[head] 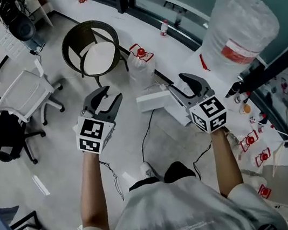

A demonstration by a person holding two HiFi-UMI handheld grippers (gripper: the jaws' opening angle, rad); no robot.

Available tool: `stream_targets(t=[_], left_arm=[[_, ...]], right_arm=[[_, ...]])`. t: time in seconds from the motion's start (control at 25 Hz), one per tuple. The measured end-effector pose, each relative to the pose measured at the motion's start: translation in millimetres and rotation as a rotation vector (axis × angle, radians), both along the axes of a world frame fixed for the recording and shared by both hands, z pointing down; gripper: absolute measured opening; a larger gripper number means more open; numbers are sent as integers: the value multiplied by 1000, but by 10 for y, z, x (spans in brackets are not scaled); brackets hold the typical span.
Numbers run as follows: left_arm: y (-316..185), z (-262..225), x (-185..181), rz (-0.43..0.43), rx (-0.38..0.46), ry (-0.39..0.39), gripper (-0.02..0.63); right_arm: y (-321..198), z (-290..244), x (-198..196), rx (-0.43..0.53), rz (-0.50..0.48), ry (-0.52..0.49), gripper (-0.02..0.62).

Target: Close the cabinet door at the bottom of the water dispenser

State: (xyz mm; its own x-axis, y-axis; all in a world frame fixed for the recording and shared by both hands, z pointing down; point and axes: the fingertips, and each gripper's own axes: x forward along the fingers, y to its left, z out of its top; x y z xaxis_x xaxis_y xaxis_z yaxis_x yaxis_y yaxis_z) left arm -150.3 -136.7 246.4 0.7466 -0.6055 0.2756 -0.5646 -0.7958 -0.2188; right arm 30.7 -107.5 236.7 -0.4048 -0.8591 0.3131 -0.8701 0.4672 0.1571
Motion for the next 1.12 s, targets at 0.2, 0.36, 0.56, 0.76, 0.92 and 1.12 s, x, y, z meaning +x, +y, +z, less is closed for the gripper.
stream_targets(t=[0.2,0.36,0.56,0.76,0.92,1.12], left_arm=[[-348,501,76,2,-75,-76,195],[-689,998,229,14,-174,-110,201],[-1149,1648,534,31,-301,-131,201],[-1632,2512,818,76,-433,-134,201],[-1942,3346,940,75,-566,-126,201],[-2055,4438,917,14,-752,-118,201]], right_arm=[[-389,503,-1,-84,-26,44,232],[-809,968,92,-173,-46,-17,235],[-1420,1603,202,-283,-87,-48,236],[-1983,2499,154,-419,-106,-75,238],[-2234,3346,110,-532,-108,-81,244],[-2323,4362,78,-674,-95,-86,244]])
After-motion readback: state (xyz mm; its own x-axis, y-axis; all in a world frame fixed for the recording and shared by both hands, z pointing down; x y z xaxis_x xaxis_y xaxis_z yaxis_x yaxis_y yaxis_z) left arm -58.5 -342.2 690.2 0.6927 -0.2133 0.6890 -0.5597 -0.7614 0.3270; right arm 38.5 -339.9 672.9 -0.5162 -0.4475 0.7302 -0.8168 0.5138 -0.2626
